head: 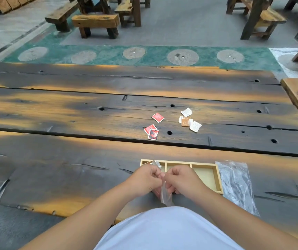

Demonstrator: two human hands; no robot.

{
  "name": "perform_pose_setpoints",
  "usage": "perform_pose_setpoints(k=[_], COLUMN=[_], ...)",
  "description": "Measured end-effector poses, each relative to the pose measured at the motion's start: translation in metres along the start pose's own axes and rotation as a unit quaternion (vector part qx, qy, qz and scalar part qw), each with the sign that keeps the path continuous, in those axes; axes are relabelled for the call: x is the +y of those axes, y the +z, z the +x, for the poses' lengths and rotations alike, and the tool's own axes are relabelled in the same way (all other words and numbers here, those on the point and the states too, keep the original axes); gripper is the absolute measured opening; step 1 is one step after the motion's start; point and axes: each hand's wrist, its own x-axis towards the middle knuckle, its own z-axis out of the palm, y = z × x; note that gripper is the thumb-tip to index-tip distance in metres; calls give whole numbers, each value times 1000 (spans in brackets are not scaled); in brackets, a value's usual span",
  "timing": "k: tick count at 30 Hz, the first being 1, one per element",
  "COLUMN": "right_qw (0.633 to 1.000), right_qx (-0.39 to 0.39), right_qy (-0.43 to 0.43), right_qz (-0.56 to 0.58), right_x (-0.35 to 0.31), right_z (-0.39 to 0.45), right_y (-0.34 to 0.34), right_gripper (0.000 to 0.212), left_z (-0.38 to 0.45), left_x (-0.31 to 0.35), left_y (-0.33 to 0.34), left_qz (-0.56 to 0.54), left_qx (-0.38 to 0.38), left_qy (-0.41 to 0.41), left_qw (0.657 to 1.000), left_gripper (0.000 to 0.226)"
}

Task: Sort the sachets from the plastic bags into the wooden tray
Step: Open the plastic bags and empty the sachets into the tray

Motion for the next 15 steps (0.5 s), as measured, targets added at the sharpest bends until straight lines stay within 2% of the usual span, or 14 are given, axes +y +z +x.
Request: perform_pose_setpoints(k=[5, 9, 15], right_qw=[1000, 997, 983], right_qx=[-7, 41, 80], right_qy=[11, -14, -48], right_qz=[19, -67, -155], right_x=[-3, -7, -26], right_z=[-2, -1, 1], right_y=[-8, -8, -19], right_gripper=[17, 10, 16], left_z=[5, 5, 9], left_x=[3, 9, 19], left_y=[1, 3, 1], left_qz=[21, 60, 30], left_qx=[-2, 11, 49], left_qy=[16, 24, 18], left_qw=[1000, 998, 998], left_gripper=[19, 18, 18])
